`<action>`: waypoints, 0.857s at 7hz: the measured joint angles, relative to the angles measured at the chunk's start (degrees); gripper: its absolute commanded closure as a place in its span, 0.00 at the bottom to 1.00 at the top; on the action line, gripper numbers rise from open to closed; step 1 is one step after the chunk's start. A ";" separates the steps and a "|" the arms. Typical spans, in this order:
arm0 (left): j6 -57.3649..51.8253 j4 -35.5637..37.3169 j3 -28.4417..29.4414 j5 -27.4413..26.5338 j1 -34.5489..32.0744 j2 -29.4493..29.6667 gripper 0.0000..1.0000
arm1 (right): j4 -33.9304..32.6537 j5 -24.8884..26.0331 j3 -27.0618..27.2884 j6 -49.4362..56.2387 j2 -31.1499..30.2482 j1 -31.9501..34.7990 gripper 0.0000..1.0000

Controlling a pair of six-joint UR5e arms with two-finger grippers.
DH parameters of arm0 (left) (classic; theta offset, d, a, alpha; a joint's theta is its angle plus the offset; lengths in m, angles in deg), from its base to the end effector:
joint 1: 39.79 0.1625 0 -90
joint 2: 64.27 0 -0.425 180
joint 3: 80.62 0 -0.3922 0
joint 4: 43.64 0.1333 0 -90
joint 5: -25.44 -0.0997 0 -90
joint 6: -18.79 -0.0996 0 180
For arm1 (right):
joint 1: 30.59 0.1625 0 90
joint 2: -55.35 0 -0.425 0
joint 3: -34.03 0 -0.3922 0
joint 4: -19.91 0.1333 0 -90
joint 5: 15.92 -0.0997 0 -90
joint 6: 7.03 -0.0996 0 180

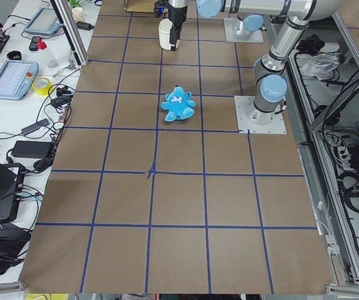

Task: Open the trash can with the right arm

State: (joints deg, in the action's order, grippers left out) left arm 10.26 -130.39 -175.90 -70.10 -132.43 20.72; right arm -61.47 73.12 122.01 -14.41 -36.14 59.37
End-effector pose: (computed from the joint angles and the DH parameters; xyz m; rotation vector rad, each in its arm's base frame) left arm -0.1447 -0.4536 0.4902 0.2922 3.0275 -0.0714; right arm 0.1346 -0.4709 0.5033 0.2035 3.1208 0.1409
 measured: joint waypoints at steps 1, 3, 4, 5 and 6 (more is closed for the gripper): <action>0.00 0.00 0.00 0.00 0.00 0.00 0.00 | -0.22 -0.01 0.03 0.00 0.00 -0.01 0.04; 0.00 0.00 0.00 0.00 0.00 0.00 0.00 | -0.42 -0.01 0.07 0.00 0.06 0.03 0.19; 0.00 0.00 0.00 0.00 0.00 0.00 0.00 | -0.48 -0.05 0.08 -0.02 0.07 0.02 0.43; 0.00 0.00 0.00 0.00 0.00 0.00 0.00 | -0.52 -0.13 0.07 -0.06 0.08 -0.01 0.57; 0.00 0.00 0.00 0.00 0.00 0.00 0.00 | -0.55 -0.16 0.04 -0.08 0.12 -0.06 0.70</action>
State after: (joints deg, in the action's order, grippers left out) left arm 10.26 -130.39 -175.90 -70.10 -132.43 20.72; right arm -62.02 72.96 122.04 -14.49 -36.02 59.31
